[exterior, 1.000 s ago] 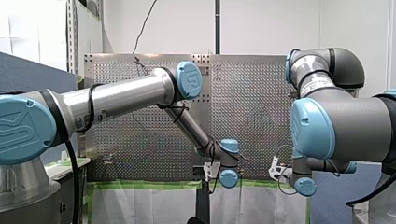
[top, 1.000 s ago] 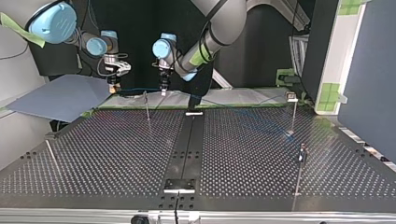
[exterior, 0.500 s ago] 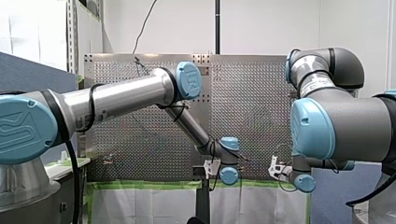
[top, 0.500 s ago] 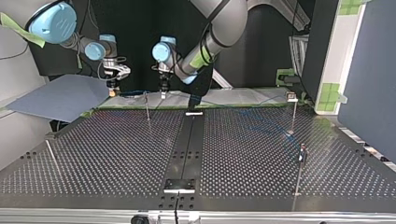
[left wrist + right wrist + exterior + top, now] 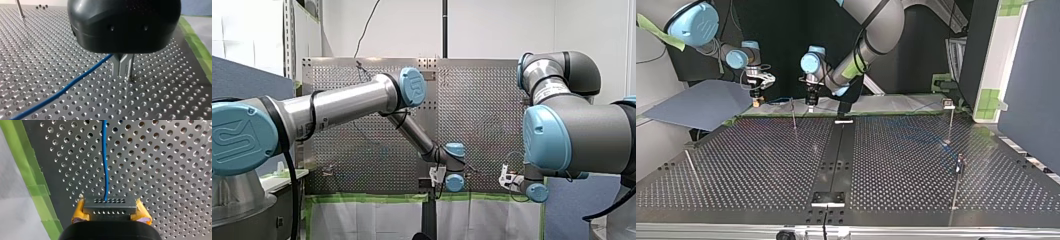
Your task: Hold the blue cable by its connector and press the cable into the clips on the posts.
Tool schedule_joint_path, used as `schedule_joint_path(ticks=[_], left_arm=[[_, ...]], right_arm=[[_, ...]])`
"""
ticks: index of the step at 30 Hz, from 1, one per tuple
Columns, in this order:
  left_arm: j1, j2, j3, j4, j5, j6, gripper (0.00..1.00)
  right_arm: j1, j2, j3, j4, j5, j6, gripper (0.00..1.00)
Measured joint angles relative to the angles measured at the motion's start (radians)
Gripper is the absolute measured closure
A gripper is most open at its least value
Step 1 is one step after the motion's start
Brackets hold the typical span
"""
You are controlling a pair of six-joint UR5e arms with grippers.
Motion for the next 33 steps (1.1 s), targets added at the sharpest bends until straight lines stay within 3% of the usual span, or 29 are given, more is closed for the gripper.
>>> schedule_joint_path(ticks=[12,25,33], left_arm=[[0.019,-0.001,0.034,-0.051,0.038,-0.024,1.0],[0.029,-0.002,0.035,-0.06,0.07,-0.063,1.0],[0.023,-0.048,0.08,-0.102,0.065,-0.059,1.0]], right_arm=[[0.005,0.0,-0.019,0.01,-0.002,-0.01,1.0],[0.015,0.0,-0.043,0.022,0.001,-0.01,1.0],[0.022,0.001,-0.058,0.027,0.004,-0.008,1.0]])
